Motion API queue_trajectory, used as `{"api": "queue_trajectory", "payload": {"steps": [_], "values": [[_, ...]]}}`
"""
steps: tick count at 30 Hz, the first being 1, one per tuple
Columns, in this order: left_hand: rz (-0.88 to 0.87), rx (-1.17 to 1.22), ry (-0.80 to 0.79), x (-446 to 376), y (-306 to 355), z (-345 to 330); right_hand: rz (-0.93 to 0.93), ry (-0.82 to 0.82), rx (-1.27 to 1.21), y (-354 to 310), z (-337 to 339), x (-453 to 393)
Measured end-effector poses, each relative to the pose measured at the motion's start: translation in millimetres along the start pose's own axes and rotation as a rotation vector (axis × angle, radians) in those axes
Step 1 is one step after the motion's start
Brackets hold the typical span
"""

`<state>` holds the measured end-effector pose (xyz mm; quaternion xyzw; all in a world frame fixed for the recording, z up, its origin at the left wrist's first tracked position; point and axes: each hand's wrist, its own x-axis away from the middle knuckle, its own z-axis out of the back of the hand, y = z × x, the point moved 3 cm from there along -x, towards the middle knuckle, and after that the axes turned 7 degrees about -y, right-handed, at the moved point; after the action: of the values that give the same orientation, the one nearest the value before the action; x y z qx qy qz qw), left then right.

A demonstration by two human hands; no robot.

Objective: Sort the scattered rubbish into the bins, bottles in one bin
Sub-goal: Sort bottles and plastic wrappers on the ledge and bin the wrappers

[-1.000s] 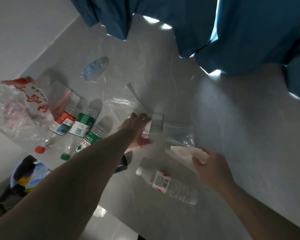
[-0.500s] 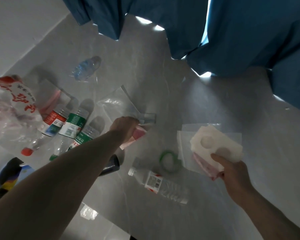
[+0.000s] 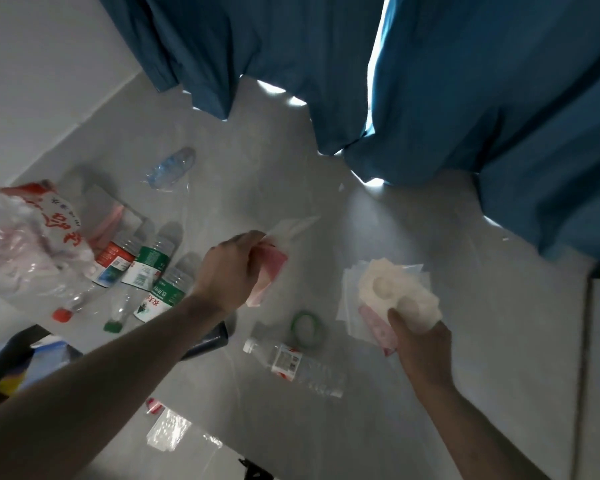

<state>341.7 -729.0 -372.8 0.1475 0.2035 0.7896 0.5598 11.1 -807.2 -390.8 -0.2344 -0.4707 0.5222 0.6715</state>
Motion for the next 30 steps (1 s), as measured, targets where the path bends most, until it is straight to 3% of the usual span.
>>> {"api": "queue_trajectory", "payload": {"steps": [4, 11, 15, 21, 30], "values": [[0.075, 0.059, -0.024, 51, 47, 46, -0.015, -0.051, 0.1, -26, 28, 47], [0.157, 0.228, -0.03, 153, 156, 120, 0.14, -0.154, 0.269, -66, 106, 134], [0.262, 0.24, -0.014, 210, 194, 129, 0.174, -0.228, 0.269, -68, 148, 168], [0.441, 0.134, 0.049, 290, 235, 128, 0.364, -0.386, 0.323, -58, 196, 209], [0.533, 0.117, 0.148, 394, 284, 134, 0.512, -0.556, 0.429, -35, 234, 258]]}}
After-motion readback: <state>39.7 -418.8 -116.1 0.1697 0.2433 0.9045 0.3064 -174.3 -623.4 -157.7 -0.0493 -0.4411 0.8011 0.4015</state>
